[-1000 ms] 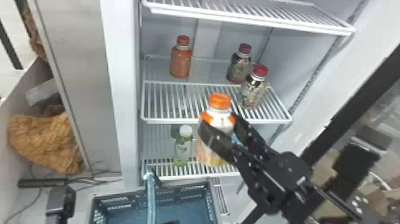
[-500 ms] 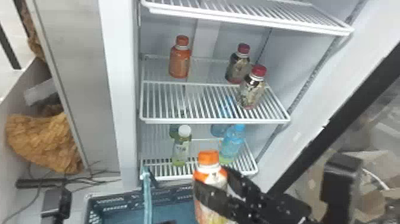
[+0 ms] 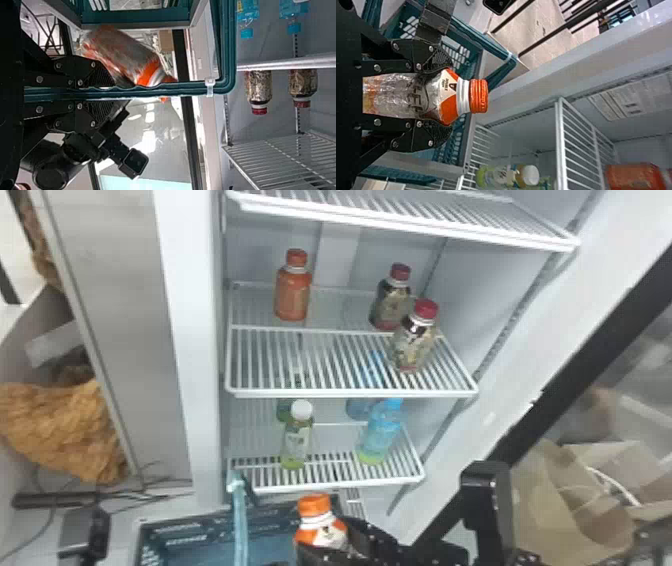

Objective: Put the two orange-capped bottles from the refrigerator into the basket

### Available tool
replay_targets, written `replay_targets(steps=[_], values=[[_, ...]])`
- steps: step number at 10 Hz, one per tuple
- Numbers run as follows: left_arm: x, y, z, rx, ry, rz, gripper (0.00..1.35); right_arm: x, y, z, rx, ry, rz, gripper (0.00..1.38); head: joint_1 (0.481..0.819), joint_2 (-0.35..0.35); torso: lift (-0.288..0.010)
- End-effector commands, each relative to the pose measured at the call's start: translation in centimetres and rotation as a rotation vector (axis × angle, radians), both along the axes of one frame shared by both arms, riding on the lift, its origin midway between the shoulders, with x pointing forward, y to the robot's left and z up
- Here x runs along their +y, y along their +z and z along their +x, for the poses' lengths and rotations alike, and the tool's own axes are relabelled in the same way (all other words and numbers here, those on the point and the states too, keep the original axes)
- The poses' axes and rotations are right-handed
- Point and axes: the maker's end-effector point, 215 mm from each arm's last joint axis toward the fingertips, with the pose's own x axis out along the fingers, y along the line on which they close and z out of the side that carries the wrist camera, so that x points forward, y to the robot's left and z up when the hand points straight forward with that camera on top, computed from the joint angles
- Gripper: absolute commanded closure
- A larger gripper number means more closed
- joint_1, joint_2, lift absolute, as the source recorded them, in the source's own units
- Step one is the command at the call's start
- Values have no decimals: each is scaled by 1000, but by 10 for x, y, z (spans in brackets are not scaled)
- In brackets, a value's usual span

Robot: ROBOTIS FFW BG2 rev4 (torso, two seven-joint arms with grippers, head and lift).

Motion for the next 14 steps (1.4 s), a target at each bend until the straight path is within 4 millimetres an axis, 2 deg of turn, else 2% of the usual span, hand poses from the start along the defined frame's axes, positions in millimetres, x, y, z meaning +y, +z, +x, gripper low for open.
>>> replay_targets(steps=[1, 2, 3, 4, 7, 8, 10, 11, 12, 14], values=[[-1, 1, 0, -2, -3, 0, 1204, 5, -9, 0, 27, 15, 7, 1062, 695, -259, -40], [-1, 1, 1, -2, -1, 0, 1204, 3, -14, -1, 43, 19, 3, 753, 695, -249, -40], [-1, 1, 1, -2, -1, 0, 1204, 1, -15, 1, 40, 20, -5, 361, 695, -247, -40], [-1, 1, 0, -2, -3, 0, 1204, -2, -12, 4, 29, 14, -11, 62, 695, -249, -40], [-3, 1, 0, -4, -7, -2, 1204, -13, 11, 42, -98, -5, -14, 71, 695, -262, -40], [-2, 1, 0, -4, -5, -1, 1204, -14, 26, 53, -159, -9, -9, 71, 695, -263, -40], [-2, 1, 0, -2, -3, -2, 1204, -20, 81, 107, -432, -58, 13, 71, 695, -258, -40], [-2, 1, 0, -2, -3, -2, 1204, -26, 99, 132, -539, -96, 32, 71, 695, -250, -40], [-3, 2, -1, -1, -6, -5, 1204, -28, 108, 152, -600, -124, 48, 71, 695, -247, -40], [-2, 1, -1, 1, -3, -4, 1204, -30, 122, 180, -694, -152, 42, 71, 695, -244, -40]])
